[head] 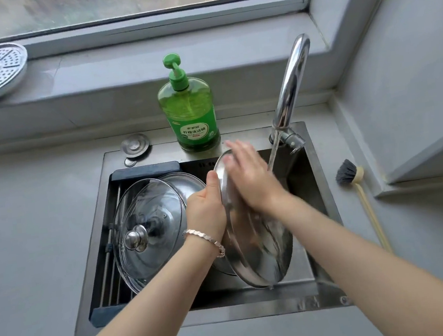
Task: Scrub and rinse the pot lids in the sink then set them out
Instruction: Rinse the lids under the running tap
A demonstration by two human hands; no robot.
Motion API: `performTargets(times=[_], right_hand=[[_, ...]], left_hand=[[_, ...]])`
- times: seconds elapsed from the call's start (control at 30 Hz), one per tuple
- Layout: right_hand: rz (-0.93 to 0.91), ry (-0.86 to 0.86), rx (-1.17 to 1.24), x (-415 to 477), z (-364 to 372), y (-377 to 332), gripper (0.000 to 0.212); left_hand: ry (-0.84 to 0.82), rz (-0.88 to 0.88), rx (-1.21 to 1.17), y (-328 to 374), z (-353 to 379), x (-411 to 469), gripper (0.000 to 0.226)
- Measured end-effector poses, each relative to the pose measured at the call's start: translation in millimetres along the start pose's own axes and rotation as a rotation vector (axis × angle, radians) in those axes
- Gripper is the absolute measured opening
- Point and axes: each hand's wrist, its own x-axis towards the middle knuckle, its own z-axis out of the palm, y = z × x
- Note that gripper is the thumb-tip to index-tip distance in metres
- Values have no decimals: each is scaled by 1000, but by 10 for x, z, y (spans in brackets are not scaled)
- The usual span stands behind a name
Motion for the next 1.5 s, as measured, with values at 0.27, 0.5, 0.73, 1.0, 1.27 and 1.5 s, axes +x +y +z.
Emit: performTargets(times=[0.27,0.5,0.73,1.0,1.27,1.5], right_hand=[[815,-256,244,146,-489,229,59],[779,-350,34,-94,-825,256,31],[700,-106,-44,-546,-978,762,39],[627,69,376,-783,-1003,933,68],[367,46,-451,-693,-438,871,66],[-226,-249,-528,-721,212,345,74]], left_hand=[[-119,218,84,2,47,-80,59],[-562,488,830,-93,523,-361,48],[-498,181,554,-343,346,-237,26],[-275,-435,4,-418,-30,24,61],[-183,-498,-450,-202,-220,-38,33],[-268,-462,-535,-42,-22,-245,39]])
